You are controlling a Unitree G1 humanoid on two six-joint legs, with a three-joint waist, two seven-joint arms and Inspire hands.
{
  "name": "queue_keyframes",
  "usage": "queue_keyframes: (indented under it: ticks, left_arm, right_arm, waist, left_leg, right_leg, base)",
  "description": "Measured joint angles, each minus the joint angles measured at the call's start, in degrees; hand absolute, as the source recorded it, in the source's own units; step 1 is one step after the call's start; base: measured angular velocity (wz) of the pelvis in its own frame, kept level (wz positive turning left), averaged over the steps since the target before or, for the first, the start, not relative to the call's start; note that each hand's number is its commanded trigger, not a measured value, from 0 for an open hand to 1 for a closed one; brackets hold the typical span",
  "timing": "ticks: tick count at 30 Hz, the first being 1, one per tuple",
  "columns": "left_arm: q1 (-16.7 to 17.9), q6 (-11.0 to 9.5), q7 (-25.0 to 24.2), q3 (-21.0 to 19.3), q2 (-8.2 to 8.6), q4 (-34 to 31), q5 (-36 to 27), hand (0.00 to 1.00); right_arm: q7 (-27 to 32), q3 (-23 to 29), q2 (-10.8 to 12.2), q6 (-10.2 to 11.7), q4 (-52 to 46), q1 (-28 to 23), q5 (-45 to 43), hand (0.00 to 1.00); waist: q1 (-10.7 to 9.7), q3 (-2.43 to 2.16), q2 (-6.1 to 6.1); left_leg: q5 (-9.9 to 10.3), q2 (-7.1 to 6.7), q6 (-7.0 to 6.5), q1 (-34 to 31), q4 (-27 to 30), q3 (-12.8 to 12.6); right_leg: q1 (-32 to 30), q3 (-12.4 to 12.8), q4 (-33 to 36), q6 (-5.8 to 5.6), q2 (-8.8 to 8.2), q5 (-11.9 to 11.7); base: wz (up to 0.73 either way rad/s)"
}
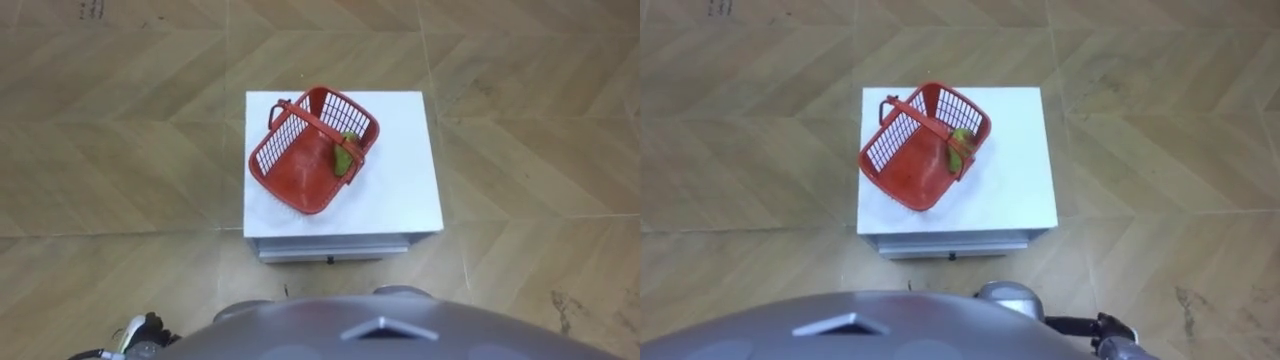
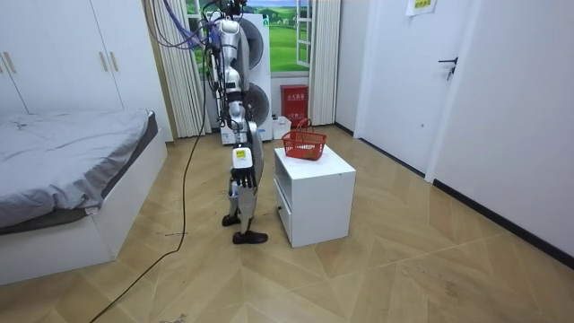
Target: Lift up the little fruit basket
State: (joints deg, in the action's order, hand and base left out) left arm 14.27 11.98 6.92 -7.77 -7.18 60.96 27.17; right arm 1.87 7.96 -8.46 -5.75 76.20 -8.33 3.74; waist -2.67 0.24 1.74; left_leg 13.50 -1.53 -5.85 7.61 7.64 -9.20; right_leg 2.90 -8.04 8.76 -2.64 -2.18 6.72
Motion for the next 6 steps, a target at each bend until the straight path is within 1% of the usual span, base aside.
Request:
queue_keyframes:
  ticks: [2, 6]
  left_arm:
    - [-0.16, 0.31, -0.60, -0.01, 0.06, 0.03, -0.01, 0.00]
    - [-0.59, 0.64, -1.38, 0.00, 0.09, 0.20, -0.01, 0.00]
  right_arm:
    - [-0.26, 0.01, 0.02, -1.60, 0.70, 0.49, -5.53, 0.00]
    - [-1.34, -0.05, 0.01, -2.95, 1.42, 1.26, -12.23, 0.00]
  waist:
    - [-0.06, -0.02, -0.12]
    - [-0.01, -0.01, -0.16]
  left_leg:
    - [0.00, 0.00, 0.01, 0.12, 0.00, -0.01]
    - [0.00, 0.00, 0.01, 0.17, 0.00, 0.00]
  right_leg:
    - [0.10, 0.00, 0.00, 0.00, 0.01, 0.08]
    - [0.18, -0.10, 0.01, 0.01, -0.01, 0.14]
  base:
    - [0.00]
    - [0.00]
